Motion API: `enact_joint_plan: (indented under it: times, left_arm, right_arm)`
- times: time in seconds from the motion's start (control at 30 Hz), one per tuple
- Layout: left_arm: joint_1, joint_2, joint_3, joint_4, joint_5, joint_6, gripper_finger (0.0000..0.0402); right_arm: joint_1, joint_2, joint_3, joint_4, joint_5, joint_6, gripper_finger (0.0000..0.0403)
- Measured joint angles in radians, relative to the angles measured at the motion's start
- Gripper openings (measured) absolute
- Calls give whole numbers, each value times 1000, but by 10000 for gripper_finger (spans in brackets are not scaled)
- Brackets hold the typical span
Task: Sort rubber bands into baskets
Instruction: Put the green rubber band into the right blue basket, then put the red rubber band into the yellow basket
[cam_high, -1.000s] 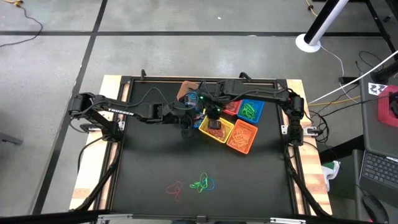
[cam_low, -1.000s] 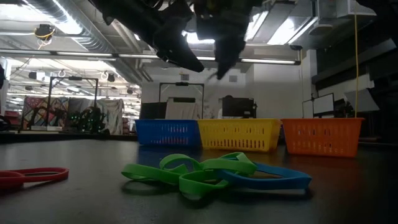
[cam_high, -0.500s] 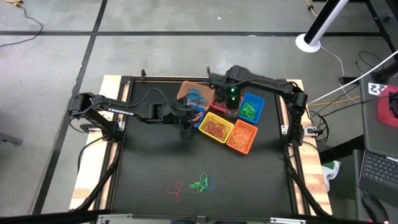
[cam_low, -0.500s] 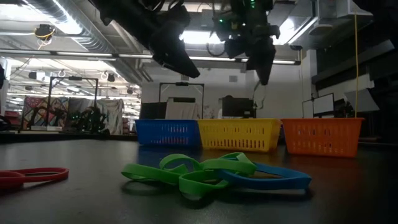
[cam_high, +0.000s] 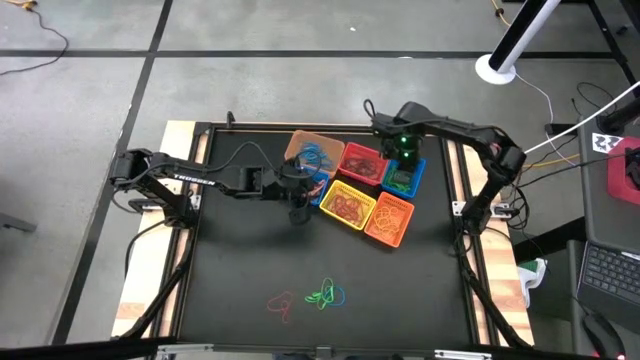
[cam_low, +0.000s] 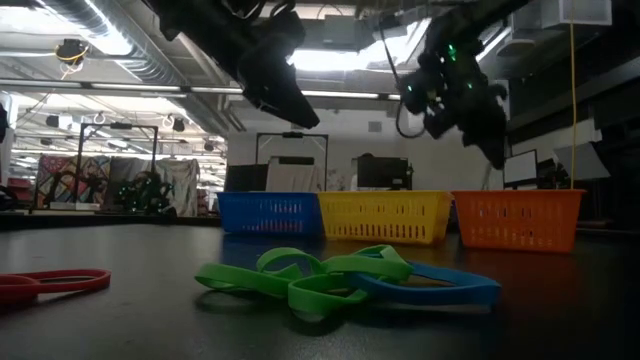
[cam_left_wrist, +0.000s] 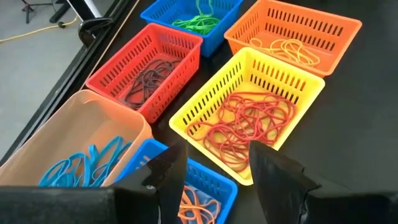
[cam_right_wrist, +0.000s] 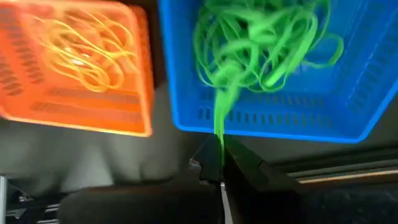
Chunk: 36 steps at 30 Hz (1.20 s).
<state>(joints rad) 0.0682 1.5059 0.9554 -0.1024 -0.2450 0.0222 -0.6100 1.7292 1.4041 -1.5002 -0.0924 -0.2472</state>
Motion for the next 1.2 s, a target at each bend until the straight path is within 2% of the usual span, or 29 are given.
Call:
enact_joint_plan:
  times: [0.27, 0.33, 0.47, 0.6, 0.8, 0.97, 1.2]
  left_arm:
    - [-38, 0, 0, -4, 12, -36, 170]
    - [-54, 0, 0, -20, 63, -50, 170]
    - [-91, 0, 0, -53, 238, -56, 170]
    - [-142, 0, 0, -105, 303, -99, 170]
    - [-244, 0, 0, -209, 339, -159, 170]
    - [-359, 13, 0, -218, 341, -241, 170]
    - [-525, 88, 0, -193, 339, -356, 170]
  right_arm:
    - [-53, 3, -126, 171, 10, -17, 9]
    - [-52, 3, -134, 199, 11, -17, 9]
    - [-51, 3, -135, 249, 10, -17, 10]
    - [-51, 3, -135, 281, 9, -20, 15]
    - [-51, 3, -135, 278, 6, -20, 81]
    - [-51, 3, -135, 281, 6, -20, 141]
    - [-51, 3, -136, 284, 3, -21, 177]
